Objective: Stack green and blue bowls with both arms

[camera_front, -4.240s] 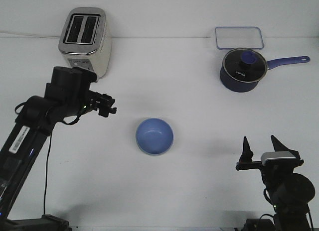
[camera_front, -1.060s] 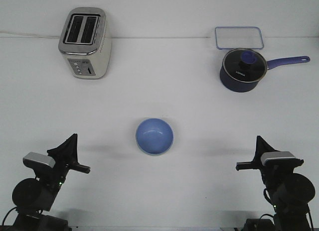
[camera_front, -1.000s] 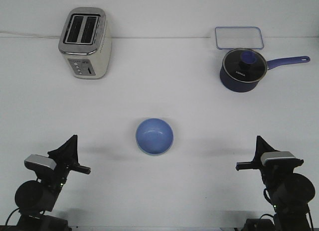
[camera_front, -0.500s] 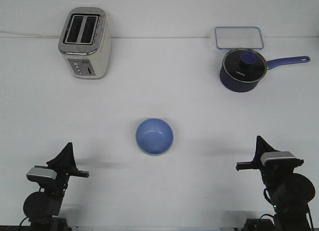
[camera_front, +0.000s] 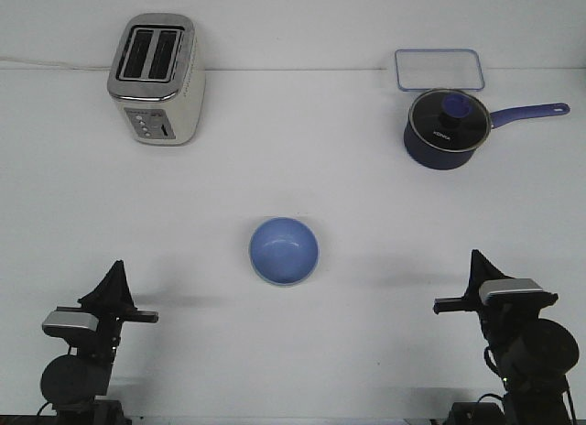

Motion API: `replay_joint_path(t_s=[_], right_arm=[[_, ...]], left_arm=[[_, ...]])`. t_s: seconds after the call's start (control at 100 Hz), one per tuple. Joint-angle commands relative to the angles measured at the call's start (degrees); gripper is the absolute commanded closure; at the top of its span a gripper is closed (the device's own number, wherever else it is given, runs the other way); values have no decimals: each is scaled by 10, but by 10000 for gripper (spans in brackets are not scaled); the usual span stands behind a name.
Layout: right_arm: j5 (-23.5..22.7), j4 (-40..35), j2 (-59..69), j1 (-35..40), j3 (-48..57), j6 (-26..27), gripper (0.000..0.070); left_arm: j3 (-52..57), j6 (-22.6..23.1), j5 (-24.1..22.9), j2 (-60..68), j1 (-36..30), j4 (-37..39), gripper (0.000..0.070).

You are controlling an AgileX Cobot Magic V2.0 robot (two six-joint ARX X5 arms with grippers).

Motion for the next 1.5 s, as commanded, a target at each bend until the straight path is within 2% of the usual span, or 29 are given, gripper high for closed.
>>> replay_joint_path(t_s=[0.0, 0.89, 1.09, 1.49], right_arm=[[-1, 7, -1, 0, 1, 2, 700], [-1, 8, -2, 0, 1, 2, 700], [1, 10, -39, 0, -3, 2, 700], [-1, 44, -152, 0, -124, 2, 700]], left_arm=[[-11, -1, -1, -1, 1, 6, 690], [-11, -1, -1, -1, 1, 5, 690], [-11, -1, -1, -1, 1, 6, 690], [-11, -1, -1, -1, 1, 5, 690]])
